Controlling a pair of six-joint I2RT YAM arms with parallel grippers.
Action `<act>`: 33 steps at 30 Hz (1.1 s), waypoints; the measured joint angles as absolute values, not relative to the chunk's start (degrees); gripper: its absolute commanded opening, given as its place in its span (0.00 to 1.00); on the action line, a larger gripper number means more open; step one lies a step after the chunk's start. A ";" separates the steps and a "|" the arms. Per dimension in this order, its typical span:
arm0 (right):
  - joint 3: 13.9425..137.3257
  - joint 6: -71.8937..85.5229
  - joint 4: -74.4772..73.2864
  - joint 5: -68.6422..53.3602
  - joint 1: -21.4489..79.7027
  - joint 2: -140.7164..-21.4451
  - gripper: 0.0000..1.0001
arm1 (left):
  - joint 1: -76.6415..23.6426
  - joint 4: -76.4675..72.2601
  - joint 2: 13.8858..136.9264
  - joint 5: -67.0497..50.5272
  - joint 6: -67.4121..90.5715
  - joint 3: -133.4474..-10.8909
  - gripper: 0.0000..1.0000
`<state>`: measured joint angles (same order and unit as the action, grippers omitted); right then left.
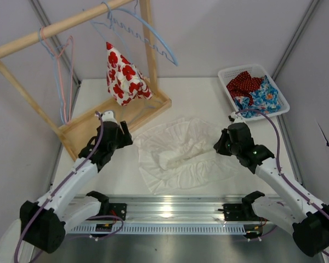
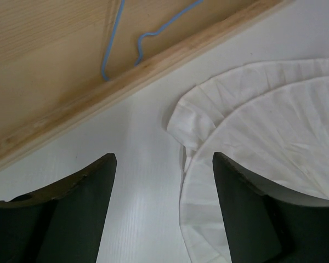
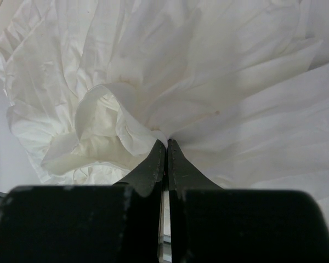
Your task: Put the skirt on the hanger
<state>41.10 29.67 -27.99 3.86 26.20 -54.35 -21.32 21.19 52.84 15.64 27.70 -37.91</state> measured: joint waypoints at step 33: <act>39.64 29.54 -26.59 4.60 25.52 -57.87 0.00 | -6.13 -1.48 101.49 15.33 29.36 -60.03 0.67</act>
